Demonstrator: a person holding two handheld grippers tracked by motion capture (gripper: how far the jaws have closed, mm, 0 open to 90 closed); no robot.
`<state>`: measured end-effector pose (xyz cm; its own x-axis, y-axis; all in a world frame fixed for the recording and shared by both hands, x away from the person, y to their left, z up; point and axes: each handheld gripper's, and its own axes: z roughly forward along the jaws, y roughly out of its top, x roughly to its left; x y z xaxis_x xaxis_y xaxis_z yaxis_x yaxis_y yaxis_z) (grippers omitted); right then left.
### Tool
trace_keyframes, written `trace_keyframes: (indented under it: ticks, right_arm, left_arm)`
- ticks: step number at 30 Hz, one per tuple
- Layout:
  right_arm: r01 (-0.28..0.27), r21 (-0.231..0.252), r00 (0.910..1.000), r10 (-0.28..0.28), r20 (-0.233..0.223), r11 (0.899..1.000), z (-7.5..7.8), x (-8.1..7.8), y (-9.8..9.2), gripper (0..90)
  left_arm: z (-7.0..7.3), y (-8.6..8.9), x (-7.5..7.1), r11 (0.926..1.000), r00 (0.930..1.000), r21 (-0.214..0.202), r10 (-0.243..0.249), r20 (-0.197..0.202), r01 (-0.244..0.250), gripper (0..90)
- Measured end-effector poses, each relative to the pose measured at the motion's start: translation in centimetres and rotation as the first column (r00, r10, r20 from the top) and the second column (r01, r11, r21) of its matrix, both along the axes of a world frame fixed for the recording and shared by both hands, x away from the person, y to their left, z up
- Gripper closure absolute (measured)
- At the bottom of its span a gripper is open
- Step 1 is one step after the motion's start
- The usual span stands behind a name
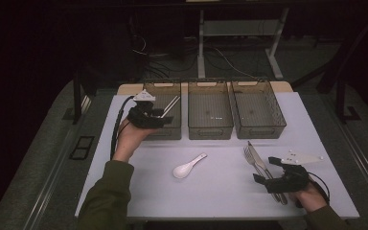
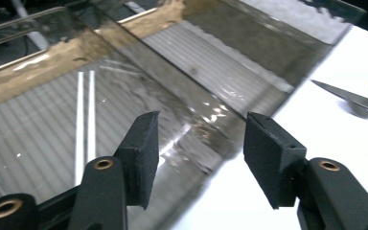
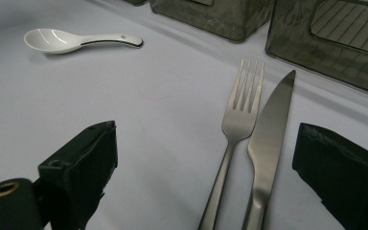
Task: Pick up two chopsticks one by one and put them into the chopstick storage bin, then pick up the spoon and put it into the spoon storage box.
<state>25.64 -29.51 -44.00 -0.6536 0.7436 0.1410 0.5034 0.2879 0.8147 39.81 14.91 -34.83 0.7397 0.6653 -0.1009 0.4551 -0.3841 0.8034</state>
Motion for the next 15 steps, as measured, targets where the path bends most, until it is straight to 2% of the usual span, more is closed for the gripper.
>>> trace_keyframes:
  ticks: [5, 9, 11, 12, 15]
  right_arm:
    - [-0.008, 0.000, 1.0000, 0.008, 0.006, 1.000, 0.0, -0.2, 0.0, 8.3]
    - [-0.005, 0.004, 1.0000, 0.005, -0.005, 1.000, 0.1, -0.3, 0.0, 8.3]
    - [-0.005, 0.002, 1.0000, 0.005, 0.002, 1.000, 0.1, -0.2, 0.0, 8.3]
    - [-0.009, -0.003, 0.9997, 0.009, 0.020, 1.000, 0.0, -0.1, -0.1, 8.3]
    - [-0.006, 0.001, 1.0000, 0.006, 0.002, 1.000, 0.1, -0.2, 0.0, 8.3]
  left_arm:
    - [0.1, -0.5, -2.1, 0.9989, 0.9989, -0.011, -0.047, 0.010, 0.047, 38.6]
    - [-0.1, -0.7, -3.5, 0.9966, 0.9972, -0.036, -0.073, 0.018, 0.074, 35.3]
    - [-0.1, -0.8, -4.1, 0.9958, 0.9963, -0.040, -0.081, 0.026, 0.082, 33.6]
    - [-0.2, -0.8, -4.3, 0.9952, 0.9957, -0.042, -0.087, 0.030, 0.089, 32.9]
    - [-0.4, -0.9, -5.1, 0.9942, 0.9946, -0.045, -0.096, 0.040, 0.098, 30.7]
